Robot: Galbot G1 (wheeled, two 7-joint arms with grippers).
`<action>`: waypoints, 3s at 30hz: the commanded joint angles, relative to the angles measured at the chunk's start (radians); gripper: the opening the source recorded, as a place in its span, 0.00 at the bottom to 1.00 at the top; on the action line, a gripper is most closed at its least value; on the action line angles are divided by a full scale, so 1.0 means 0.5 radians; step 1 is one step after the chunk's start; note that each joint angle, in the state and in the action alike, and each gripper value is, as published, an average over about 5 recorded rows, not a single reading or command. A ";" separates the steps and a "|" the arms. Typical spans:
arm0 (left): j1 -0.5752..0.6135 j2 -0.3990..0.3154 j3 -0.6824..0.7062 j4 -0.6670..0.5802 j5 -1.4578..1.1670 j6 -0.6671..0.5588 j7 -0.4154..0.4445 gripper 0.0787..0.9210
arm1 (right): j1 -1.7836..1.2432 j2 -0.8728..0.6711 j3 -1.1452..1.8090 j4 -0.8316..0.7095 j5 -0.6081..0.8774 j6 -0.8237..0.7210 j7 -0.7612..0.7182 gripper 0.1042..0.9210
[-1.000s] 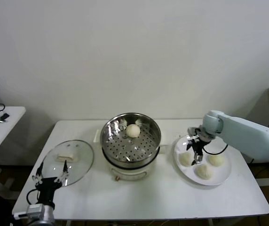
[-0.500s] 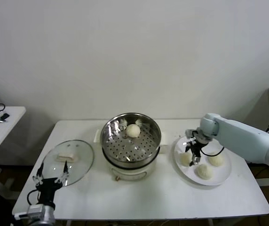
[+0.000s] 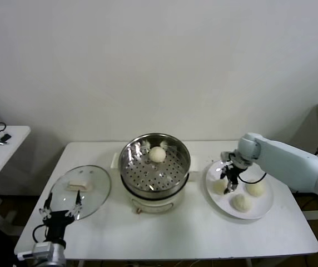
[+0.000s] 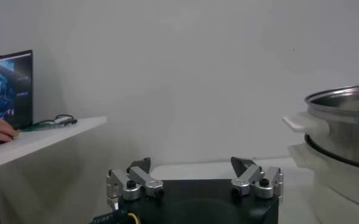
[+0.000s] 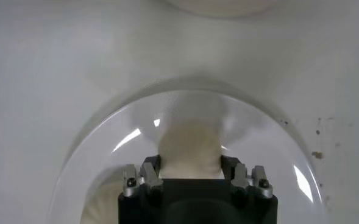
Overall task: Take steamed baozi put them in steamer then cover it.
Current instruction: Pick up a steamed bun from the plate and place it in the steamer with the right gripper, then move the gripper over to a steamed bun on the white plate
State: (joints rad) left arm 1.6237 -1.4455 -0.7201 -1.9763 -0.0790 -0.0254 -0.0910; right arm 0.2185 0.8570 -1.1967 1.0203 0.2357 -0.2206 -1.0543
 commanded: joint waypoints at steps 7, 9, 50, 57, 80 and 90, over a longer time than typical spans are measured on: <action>0.014 -0.004 0.024 -0.023 0.011 0.004 0.004 0.88 | 0.608 -0.060 -0.330 0.104 0.405 -0.003 -0.005 0.68; 0.024 -0.008 0.035 -0.033 0.015 0.004 0.007 0.88 | 0.785 -0.036 -0.432 0.116 0.516 -0.001 -0.008 0.68; 0.142 0.050 0.018 -0.050 0.029 -0.029 0.072 0.88 | 0.789 1.239 -0.630 0.095 1.212 -0.253 0.280 0.69; 0.148 0.060 0.000 -0.056 0.010 -0.030 0.070 0.88 | 0.710 1.234 -0.670 0.067 1.148 -0.249 0.283 0.69; 0.107 0.078 0.005 -0.020 -0.001 -0.021 0.066 0.88 | 0.858 1.038 -0.640 0.146 1.050 -0.209 0.211 0.88; 0.090 0.088 0.006 -0.021 -0.007 -0.006 0.062 0.88 | 1.283 0.493 -0.772 0.506 0.956 -0.077 0.030 0.88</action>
State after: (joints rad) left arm 1.6683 -1.4023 -0.7173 -1.9869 -0.0813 -0.0290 -0.0600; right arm 0.7393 1.2623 -1.5578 1.1722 0.7391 -0.2857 -0.9948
